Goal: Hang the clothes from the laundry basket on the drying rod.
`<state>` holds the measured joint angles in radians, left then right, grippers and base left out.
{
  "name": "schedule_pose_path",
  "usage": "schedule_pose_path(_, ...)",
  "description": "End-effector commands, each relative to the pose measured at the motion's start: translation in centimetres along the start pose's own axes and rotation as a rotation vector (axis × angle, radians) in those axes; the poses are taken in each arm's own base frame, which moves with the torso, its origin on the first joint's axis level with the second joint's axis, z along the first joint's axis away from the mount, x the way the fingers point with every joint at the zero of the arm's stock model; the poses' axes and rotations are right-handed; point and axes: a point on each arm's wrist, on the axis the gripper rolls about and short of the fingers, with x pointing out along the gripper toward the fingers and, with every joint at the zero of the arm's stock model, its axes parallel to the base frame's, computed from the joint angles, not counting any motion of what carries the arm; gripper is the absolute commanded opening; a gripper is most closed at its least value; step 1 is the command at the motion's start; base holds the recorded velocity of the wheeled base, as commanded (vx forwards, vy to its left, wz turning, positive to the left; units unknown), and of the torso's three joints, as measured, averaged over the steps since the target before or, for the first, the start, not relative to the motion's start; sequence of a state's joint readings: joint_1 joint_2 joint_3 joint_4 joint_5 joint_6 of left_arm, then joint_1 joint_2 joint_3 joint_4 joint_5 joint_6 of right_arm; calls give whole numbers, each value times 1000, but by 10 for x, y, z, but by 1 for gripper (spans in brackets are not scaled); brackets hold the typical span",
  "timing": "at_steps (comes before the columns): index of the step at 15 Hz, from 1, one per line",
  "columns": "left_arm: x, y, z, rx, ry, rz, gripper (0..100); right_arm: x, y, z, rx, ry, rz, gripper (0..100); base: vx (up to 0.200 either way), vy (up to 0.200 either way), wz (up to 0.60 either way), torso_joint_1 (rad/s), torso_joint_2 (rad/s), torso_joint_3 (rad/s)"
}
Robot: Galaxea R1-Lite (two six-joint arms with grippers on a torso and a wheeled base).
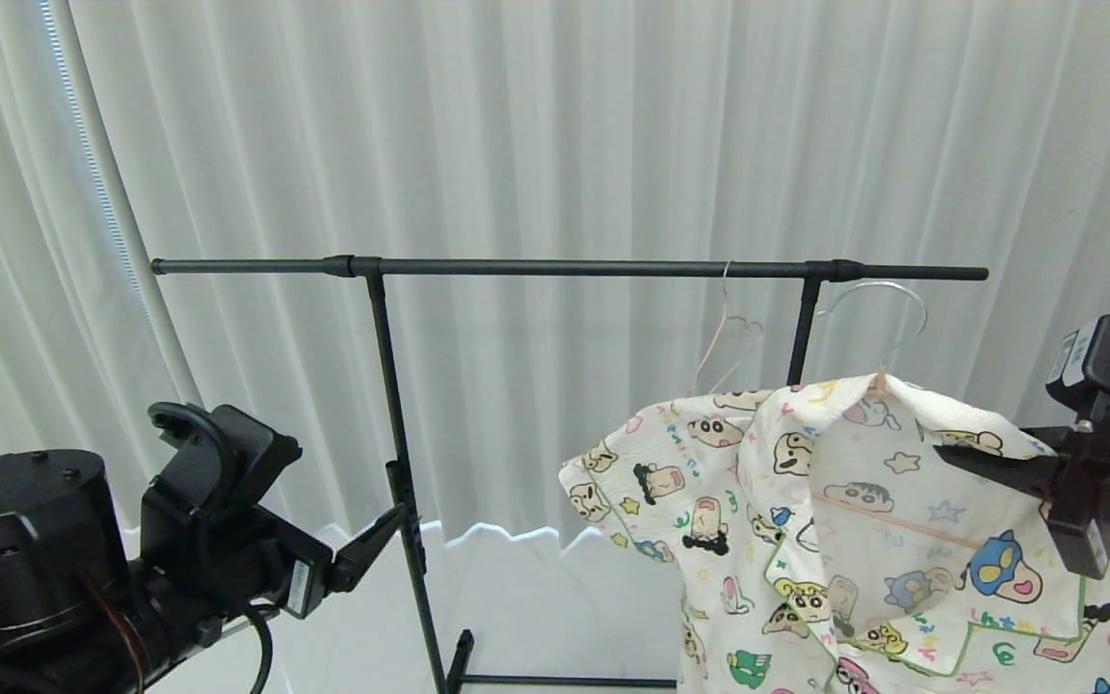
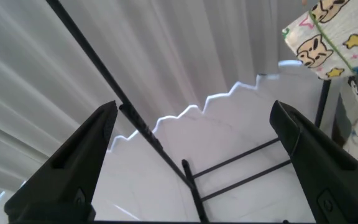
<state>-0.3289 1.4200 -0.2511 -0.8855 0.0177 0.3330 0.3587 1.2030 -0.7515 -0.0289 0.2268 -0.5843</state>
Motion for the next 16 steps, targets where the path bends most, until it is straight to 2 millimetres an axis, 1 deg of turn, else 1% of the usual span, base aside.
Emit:
schedule_pose_path(1, 2, 1, 1, 0, -2, 2, 100, 1, -1, 2, 14, 0, -7, 0, 0, 200, 0, -2, 2, 7)
schedule_pose_path(5, 4, 2, 5, -1, -15, 7, 100, 3, 0, 3, 28, 1, 5, 0, 0, 200, 0, 5, 5, 1)
schedule_pose_path(6, 4, 2, 5, 0, -16, 4, 100, 6, 1, 7, 41, -3, 9, 0, 0, 200, 0, -7, -2, 2)
schedule_pose_path(7, 4, 1, 5, 0, -16, 4, 100, 11, 3, 11, 62, 6, 8, 0, 0, 0, 0, 0, 0, 0)
schedule_pose_path(8, 4, 1, 6, 0, -18, 3, 100, 17, 6, 16, 93, 5, 5, 0, 0, 0, 0, 0, 0, 0)
schedule_pose_path(12, 4, 2, 7, 2, -26, 7, 100, 57, 18, 34, 201, -27, -71, 0, 0, 0, 0, 0, 0, 0)
schedule_pose_path(16, 7, 3, 11, 26, -41, 13, 100, 83, 9, 53, 260, -37, -120, 0, 0, 0, 0, 0, 0, 0)
